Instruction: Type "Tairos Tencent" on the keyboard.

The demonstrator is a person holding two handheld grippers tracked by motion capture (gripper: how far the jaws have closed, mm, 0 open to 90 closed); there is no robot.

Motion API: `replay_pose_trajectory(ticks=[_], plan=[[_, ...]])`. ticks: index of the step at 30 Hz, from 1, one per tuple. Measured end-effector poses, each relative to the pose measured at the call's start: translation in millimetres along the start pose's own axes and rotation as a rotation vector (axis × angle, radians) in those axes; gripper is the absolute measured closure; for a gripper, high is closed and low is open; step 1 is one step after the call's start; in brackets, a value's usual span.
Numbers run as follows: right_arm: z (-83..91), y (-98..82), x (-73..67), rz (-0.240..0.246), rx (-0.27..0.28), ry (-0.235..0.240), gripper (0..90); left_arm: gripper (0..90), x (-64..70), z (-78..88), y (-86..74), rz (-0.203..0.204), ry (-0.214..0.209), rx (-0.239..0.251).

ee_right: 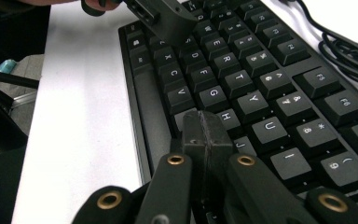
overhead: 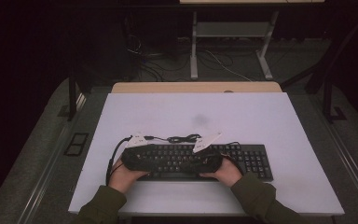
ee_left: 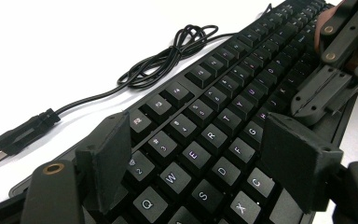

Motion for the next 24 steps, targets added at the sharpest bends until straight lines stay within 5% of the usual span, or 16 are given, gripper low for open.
replay_pose_trajectory(ticks=[14,24], plan=[[8.2,3.2,2.6,-0.017,0.034,0.007,81.9,24.5,1.2,0.2,0.4,-0.011,0.001,-0.004],[14.9,5.5,10.4,-0.050,0.090,-0.001,52.7,27.6,4.3,0.8,1.5,-0.018,-0.003,-0.005]])
Point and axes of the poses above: each handheld gripper's, and its own axes: z roughly backward along the jaws, y roughly out of its top, x roughly to its right, the point moved 3 cm from there along -z, roughly forward along the jaws, and after that the axes turned 10 degrees about -z, right-handed, at the moved point
